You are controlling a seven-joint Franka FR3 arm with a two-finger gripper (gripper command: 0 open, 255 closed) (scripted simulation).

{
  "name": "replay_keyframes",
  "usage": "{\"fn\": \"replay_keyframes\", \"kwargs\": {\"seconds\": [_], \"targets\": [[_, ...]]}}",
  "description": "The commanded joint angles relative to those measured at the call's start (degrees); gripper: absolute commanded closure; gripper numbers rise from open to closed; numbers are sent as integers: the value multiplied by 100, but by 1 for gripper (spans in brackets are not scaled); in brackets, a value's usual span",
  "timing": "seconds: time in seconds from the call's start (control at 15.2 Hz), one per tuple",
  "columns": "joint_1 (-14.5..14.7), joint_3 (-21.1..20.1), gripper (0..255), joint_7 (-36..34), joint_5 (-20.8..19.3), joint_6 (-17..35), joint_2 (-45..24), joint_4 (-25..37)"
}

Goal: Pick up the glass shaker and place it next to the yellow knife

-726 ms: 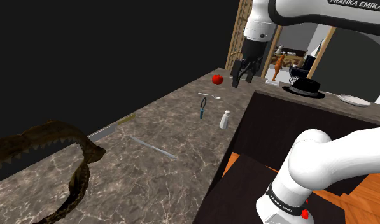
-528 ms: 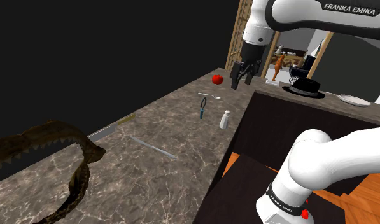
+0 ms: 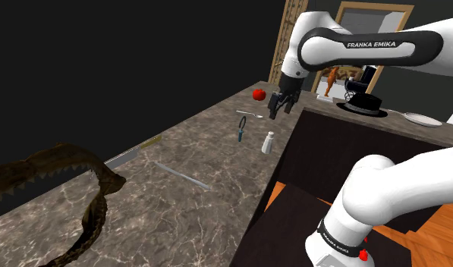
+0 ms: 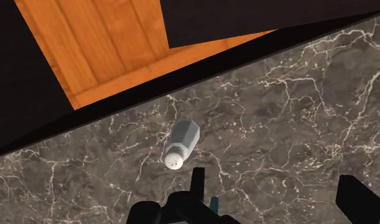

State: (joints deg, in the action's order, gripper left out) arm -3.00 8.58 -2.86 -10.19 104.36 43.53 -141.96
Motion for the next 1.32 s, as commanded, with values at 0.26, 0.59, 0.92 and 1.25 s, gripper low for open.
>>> {"fn": "replay_keyframes", "kwargs": {"seconds": [0.26, 0.59, 0.92, 1.25], "targets": [[-173, 524, 0, 324, -305, 1229, -657, -375], [-256, 996, 0, 618, -449, 2294, -1486, -454], [-260, 1253, 0, 788, -446, 2955, -2049, -481], [-236, 1361, 0, 823, -425, 3470, -2413, -632]]}}
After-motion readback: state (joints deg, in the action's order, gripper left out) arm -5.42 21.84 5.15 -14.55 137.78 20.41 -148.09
